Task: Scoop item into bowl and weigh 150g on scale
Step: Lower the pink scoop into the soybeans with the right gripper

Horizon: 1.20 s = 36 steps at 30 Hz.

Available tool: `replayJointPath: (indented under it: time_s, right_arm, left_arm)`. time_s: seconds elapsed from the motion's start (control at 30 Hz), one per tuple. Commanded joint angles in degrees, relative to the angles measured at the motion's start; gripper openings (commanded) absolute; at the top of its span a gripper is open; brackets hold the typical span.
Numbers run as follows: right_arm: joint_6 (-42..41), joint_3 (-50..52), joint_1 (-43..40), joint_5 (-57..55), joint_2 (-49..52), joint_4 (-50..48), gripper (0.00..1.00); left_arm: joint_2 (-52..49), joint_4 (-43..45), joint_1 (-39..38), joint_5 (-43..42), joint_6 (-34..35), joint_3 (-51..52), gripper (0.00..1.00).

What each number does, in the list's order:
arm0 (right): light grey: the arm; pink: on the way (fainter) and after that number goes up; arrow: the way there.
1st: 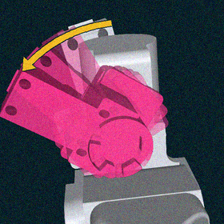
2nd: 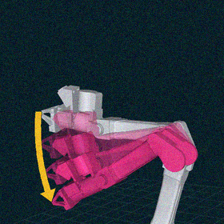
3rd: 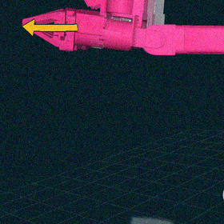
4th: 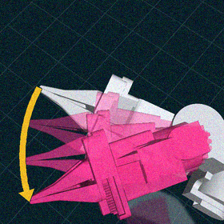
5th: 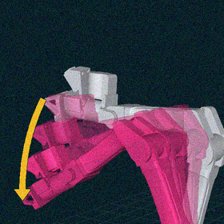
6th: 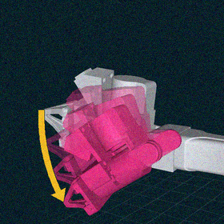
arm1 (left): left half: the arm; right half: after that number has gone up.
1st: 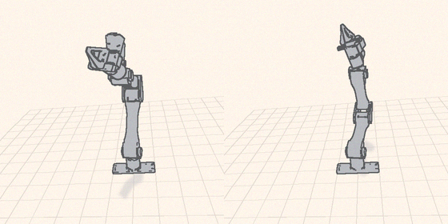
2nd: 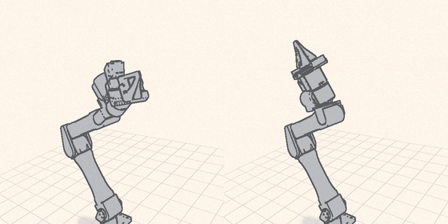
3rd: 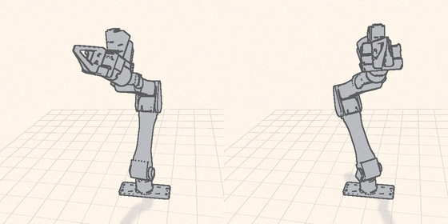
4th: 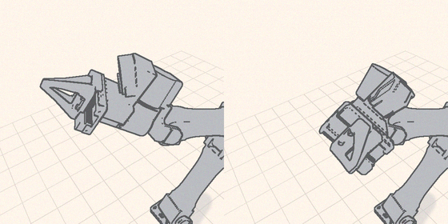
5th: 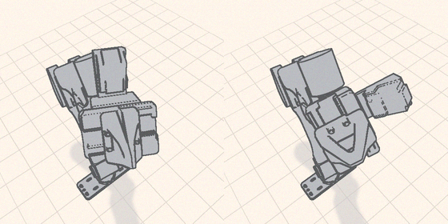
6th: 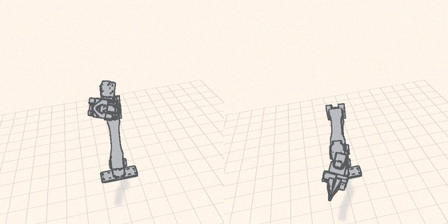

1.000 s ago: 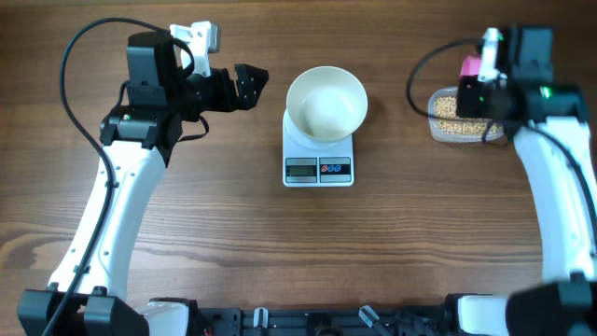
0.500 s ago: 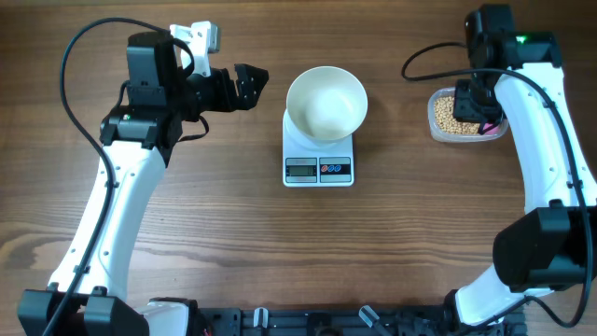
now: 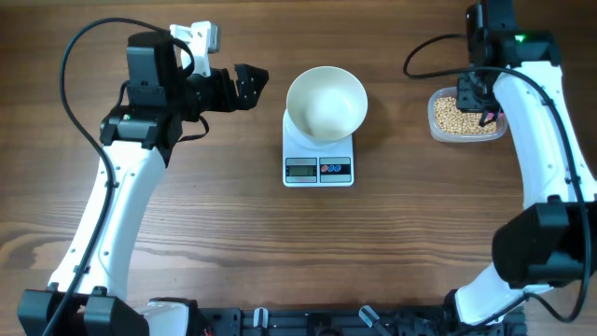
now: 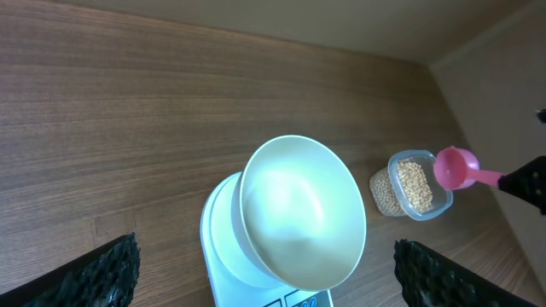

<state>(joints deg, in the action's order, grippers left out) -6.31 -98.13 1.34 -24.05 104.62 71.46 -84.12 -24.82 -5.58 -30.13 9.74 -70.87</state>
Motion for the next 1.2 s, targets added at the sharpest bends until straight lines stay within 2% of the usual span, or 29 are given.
replayJointPath:
  time_s: [0.0, 0.23, 0.6, 1.17]
  right_arm:
    - [1.88, -1.36, 0.04, 0.07, 3.48, -0.57, 0.04]
    - [3.37, -1.36, 0.09, 3.58, 7.50, -1.07, 0.04]
    - [9.49, -1.36, 0.09, 19.45, 8.04, -2.91, 0.04]
    - [9.70, -1.33, -3.91, 30.86, 8.04, -2.93, 0.04]
  left_arm:
    - [-0.44, 0.11, 0.35, -0.90, -0.28, 0.00, 1.00]
    - [-0.44, 0.11, 0.35, -0.90, -0.28, 0.00, 1.00]
    - [-0.44, 0.11, 0.35, -0.90, -0.28, 0.00, 1.00]
    - [-0.44, 0.11, 0.35, -0.90, -0.28, 0.00, 1.00]
